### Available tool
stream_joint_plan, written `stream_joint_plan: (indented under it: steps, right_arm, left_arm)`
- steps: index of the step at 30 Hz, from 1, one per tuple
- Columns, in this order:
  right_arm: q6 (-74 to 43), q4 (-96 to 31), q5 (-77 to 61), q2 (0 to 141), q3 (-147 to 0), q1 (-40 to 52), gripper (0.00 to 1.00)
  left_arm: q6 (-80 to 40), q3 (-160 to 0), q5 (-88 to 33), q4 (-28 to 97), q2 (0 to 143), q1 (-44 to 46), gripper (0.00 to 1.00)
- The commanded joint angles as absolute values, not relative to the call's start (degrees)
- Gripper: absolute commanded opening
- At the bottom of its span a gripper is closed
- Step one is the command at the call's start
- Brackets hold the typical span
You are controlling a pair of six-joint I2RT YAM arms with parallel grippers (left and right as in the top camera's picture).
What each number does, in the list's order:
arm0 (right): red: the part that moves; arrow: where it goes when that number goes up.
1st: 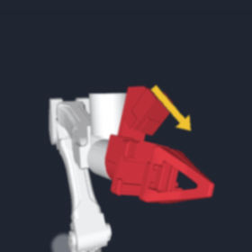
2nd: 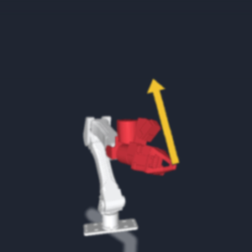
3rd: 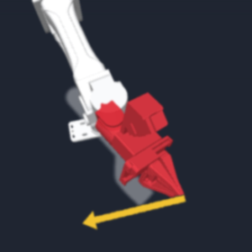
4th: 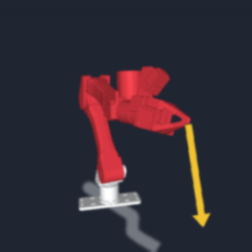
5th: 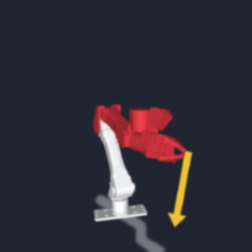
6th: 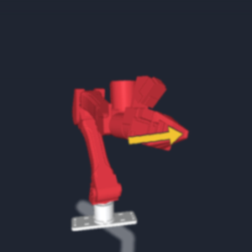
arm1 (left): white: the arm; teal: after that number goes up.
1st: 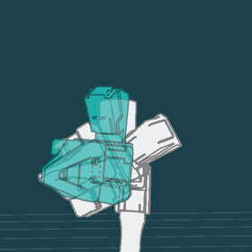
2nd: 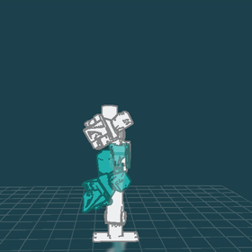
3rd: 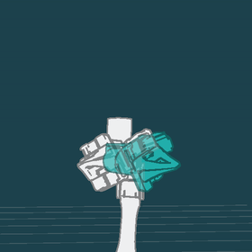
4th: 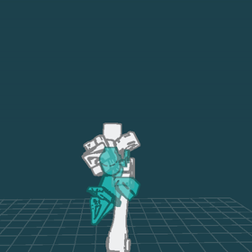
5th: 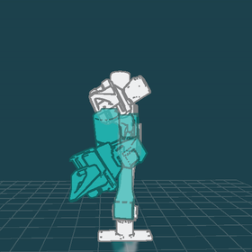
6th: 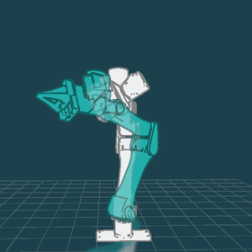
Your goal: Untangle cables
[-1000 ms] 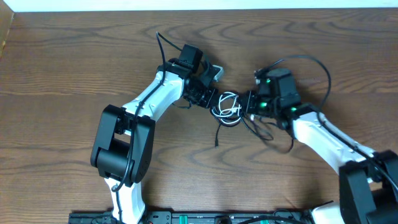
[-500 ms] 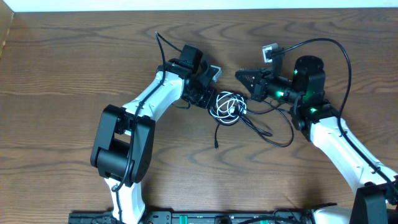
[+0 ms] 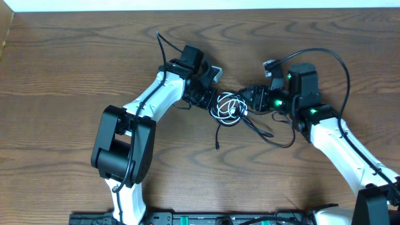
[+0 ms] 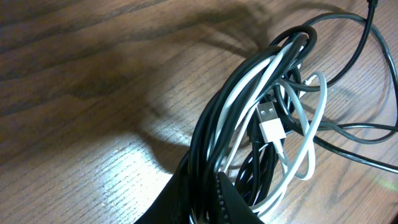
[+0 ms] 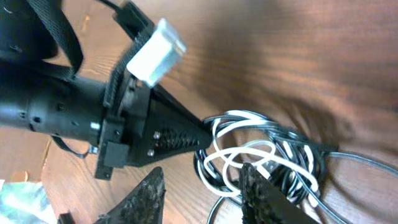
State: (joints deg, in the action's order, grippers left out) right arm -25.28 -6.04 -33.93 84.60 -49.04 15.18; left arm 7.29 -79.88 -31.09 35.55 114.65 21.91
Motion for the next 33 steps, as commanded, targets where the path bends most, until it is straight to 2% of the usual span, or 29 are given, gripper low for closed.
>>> stream_joint_plan:
  steps: [1,5,11,25,33]
  right_arm:
    - [-27.8,-6.7,-31.6,85.6,-49.4,17.4,0.36]
    - [-28.3,-6.7,-29.2,87.2,-49.4,19.8,0.34]
    - [-37.4,-6.4,-22.3,92.1,-49.3,23.7,0.36]
    - [-43.7,1.0,-19.5,98.1,-49.3,23.7,0.34]
    - [-46.7,6.1,-18.1,98.1,-49.3,23.6,0.36]
  left_arm:
    - [7.2,-80.8,-30.3,35.5,112.7,21.9,0.17]
    - [7.2,-80.8,-30.3,35.5,112.7,21.9,0.17]
    - [7.2,-80.8,-30.4,35.5,112.7,21.9,0.17]
    - [7.2,-80.8,-30.3,35.5,112.7,22.0,0.17]
    - [7.2,-80.8,-30.3,35.5,112.7,21.9,0.17]
